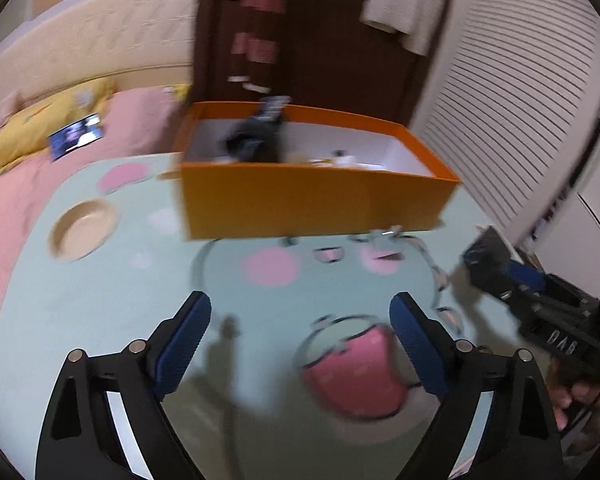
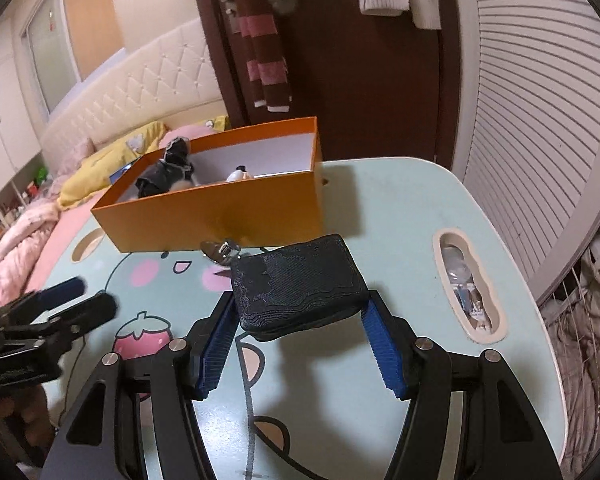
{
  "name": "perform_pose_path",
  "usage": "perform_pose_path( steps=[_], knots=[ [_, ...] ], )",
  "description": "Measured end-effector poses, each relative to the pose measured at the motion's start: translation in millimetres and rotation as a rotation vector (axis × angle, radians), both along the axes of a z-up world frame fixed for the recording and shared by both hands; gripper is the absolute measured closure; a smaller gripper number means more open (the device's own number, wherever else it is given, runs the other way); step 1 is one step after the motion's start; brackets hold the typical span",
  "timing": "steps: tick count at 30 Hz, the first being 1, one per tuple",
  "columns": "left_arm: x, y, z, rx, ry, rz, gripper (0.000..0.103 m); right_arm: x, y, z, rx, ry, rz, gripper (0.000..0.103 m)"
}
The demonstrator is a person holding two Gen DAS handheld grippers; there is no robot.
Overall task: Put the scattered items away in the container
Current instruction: 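Grasp the silver metal clip with the left gripper while the right holds the pouch, then carry the pouch and silver clip into the box and open both grippers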
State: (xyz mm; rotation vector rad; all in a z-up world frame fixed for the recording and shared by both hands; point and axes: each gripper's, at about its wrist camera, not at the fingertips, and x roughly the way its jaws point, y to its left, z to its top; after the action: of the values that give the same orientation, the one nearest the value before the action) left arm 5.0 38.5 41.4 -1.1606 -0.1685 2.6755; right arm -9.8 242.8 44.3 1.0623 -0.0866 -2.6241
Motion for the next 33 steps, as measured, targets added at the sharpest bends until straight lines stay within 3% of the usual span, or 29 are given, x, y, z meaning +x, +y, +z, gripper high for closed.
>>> perform_pose_path(
  steps=[1, 3, 4, 13, 15, 16, 22, 26, 33],
  knots=[
    [-5, 8, 1, 0.003, 0.001, -0.023, 0.017, -1, 2, 0, -0.001, 0.002, -0.008, 0.041],
    [-16, 24, 1, -0.008, -0.012, -0.059, 0.036, -2, 8, 0, -0.011, 0.002, -0.026, 0.04],
    [-22, 32, -1, -0.018, -0.023, -0.069, 0.038, -2, 11, 1, -0.017, 0.001, -0.033, 0.04],
    [-63, 76, -15, -0.057, -0.084, -0.061, 0.04, -4, 35, 3, -0.054, 0.003, -0.078, 0.04],
    [-70, 78, -18, -0.056, -0.104, -0.054, 0.066, -4, 37, 2, -0.062, -0.003, -0.079, 0.04],
    [-73, 78, -17, -0.058, -0.104, -0.046, 0.071, -5, 38, 1, -0.064, -0.007, -0.079, 0.04],
    [-76, 66, -15, -0.013, -0.134, -0.042, 0.072, -3, 38, 0, -0.071, -0.014, -0.069, 0.04],
    [-57, 50, -5, 0.021, -0.109, -0.047, 0.072, 1, 30, 1, -0.066, -0.01, -0.038, 0.04],
    [-1, 19, 8, -0.091, -0.043, -0.029, 0.072, 13, -9, 0, -0.067, -0.027, 0.08, 0.04]
  ],
)
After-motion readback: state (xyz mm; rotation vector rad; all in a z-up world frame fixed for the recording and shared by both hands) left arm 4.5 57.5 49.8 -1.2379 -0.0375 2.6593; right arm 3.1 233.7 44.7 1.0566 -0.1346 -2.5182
